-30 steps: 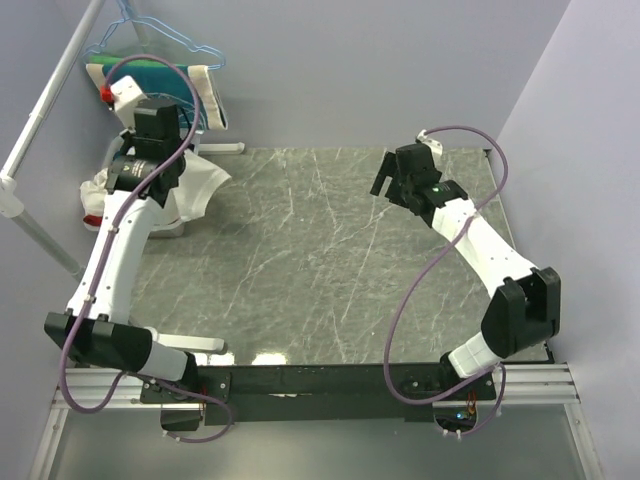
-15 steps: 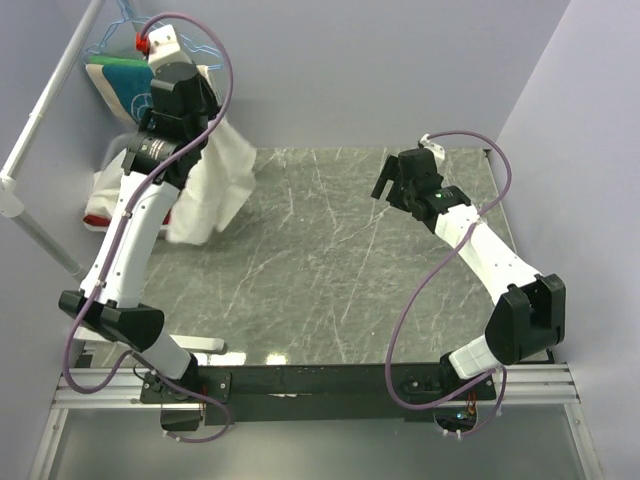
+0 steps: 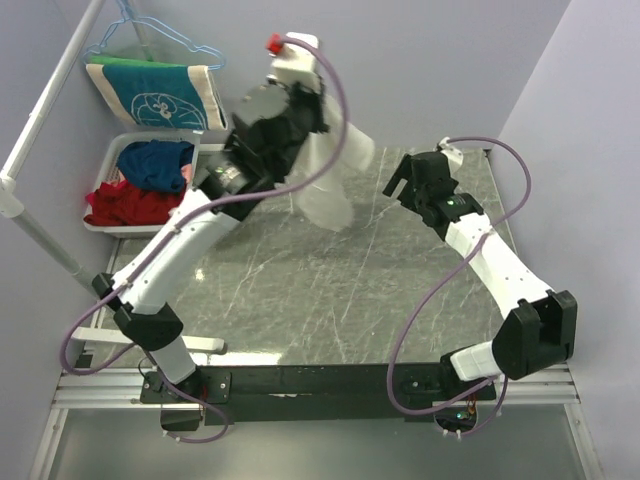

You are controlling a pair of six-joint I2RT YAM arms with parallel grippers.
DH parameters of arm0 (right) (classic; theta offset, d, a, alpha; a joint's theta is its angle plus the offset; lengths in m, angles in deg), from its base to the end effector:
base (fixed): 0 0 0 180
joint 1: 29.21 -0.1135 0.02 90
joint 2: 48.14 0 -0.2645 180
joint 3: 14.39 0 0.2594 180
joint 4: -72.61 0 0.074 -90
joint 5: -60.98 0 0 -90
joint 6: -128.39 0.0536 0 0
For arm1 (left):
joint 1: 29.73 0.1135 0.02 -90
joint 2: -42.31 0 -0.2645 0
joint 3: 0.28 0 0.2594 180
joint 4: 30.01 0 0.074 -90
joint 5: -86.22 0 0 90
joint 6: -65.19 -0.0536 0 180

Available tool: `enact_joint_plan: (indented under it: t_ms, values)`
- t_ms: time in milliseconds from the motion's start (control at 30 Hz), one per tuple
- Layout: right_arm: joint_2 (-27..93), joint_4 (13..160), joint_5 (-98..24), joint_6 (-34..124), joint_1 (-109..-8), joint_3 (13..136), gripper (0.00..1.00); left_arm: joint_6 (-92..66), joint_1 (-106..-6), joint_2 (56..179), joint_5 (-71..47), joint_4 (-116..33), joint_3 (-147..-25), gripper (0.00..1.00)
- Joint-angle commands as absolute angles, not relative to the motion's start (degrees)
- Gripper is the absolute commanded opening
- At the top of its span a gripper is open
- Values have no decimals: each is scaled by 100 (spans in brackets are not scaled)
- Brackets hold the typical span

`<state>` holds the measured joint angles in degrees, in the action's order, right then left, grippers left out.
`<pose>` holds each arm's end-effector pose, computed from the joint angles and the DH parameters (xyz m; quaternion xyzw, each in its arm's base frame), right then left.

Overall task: Fold and stack the t-shirts
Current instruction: Move the tshirt to the center of the board

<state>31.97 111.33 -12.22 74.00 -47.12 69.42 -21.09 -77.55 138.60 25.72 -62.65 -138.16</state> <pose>0.3245 0.0886 0.3189 0.2016 0.8568 0.0899 0.4661 0.2627 -0.2507 0.5674 0.0565 0.6551 -0.1706 0.7339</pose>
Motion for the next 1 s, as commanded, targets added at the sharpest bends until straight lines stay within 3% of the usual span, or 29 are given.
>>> enact_joint_plan:
  t_ms: [0,267,433,733,800,900,967]
  values:
    - [2640,11050,-661,7942,-4451,6719,95,-2736,-8176,13943,2883,-5561,-13891,1]
    - [1567,10954,-63,8225,-4037,6069,95,-1955,-8220,14075,2707,-5437,-12380,1]
    - [1435,11103,8,8040,-4028,6165,95,-1682,-8186,14207,3435,-5297,-11957,1]
    - [2111,10646,-1466,7478,-4019,6094,98,-1645,-7623,13882,4692,-5376,-11939,1]
    - [2427,10637,-1766,7346,-4037,6147,95,-1673,-7579,13768,4886,-5393,-11773,1]
    - [2919,10708,-2285,7170,-4089,6323,73,-1402,-7526,13697,5308,-5683,-11745,1]
    - [3269,10725,-2593,7039,-4203,6437,70,-1295,-7491,13645,5309,-5876,-11754,1]
